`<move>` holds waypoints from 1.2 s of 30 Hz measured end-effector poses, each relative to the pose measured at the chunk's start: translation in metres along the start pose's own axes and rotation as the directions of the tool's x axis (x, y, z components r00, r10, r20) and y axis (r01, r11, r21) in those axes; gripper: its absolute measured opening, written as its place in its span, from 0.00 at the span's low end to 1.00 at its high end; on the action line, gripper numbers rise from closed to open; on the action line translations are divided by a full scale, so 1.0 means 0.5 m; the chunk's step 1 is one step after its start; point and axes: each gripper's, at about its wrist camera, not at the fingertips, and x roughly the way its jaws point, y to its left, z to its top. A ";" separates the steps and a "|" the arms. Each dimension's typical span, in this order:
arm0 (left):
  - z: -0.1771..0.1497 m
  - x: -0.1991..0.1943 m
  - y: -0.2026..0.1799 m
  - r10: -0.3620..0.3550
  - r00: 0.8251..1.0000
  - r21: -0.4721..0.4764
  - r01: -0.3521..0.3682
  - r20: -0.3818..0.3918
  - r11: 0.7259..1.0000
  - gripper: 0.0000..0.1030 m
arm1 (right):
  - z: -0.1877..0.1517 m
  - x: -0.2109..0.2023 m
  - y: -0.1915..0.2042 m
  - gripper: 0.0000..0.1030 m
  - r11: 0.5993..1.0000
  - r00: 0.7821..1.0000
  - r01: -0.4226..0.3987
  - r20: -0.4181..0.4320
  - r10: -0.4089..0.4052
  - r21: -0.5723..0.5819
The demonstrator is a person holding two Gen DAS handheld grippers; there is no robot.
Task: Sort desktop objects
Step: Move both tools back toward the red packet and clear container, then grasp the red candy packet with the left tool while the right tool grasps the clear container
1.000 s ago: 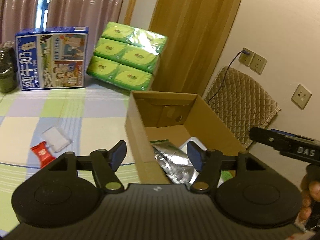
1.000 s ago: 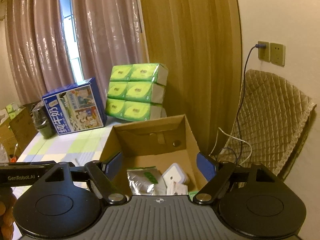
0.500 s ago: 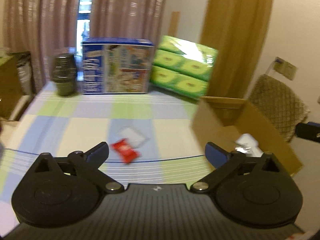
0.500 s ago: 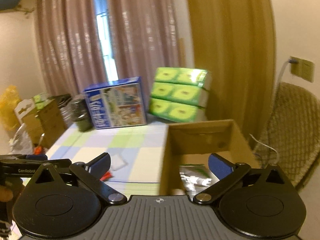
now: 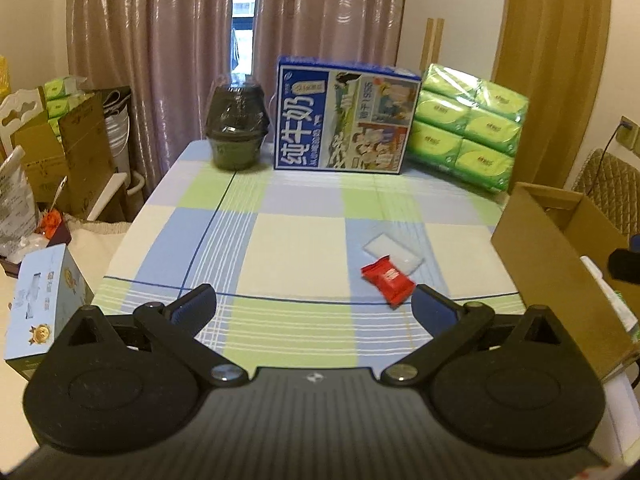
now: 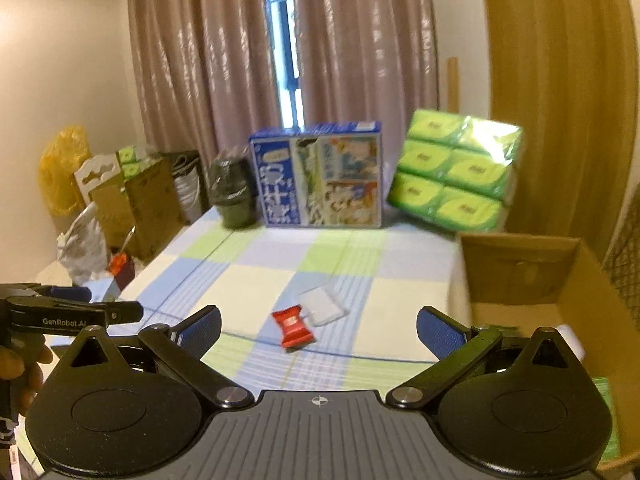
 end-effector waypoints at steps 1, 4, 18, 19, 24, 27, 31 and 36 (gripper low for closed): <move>-0.006 0.011 0.006 0.002 1.000 0.000 -0.002 -0.004 1.000 0.99 | -0.006 0.018 0.004 0.98 1.000 1.000 -0.001 -0.006 0.001 -0.005; -0.019 0.047 0.016 0.005 1.000 0.009 -0.004 -0.018 1.000 0.99 | -0.027 0.061 0.007 0.98 1.000 1.000 -0.005 -0.021 0.005 -0.017; -0.045 0.225 0.033 -0.013 1.000 0.040 0.014 -0.023 0.999 0.99 | -0.101 0.314 0.006 0.96 0.994 0.998 -0.009 -0.058 0.003 -0.105; -0.042 0.236 0.033 -0.020 0.999 0.042 0.021 -0.026 0.999 0.99 | -0.101 0.329 0.002 0.96 0.995 0.998 -0.007 -0.059 0.001 -0.099; -0.033 0.285 0.030 -0.045 0.998 0.071 0.047 -0.032 0.996 0.99 | -0.094 0.393 -0.033 0.87 0.996 0.997 0.025 -0.066 -0.030 -0.084; -0.033 0.312 0.034 -0.043 0.998 0.075 0.047 -0.043 0.996 0.99 | -0.095 0.425 -0.054 0.82 0.994 0.995 0.053 -0.077 -0.061 -0.097; -0.038 0.336 0.043 -0.045 0.997 0.071 0.049 -0.061 0.996 0.99 | -0.112 0.461 -0.073 0.72 0.990 0.988 0.086 -0.117 -0.099 -0.113; -0.046 0.348 0.046 -0.057 0.995 0.069 0.062 -0.076 0.996 0.99 | -0.124 0.486 -0.082 0.71 0.985 0.984 0.110 -0.125 -0.127 -0.136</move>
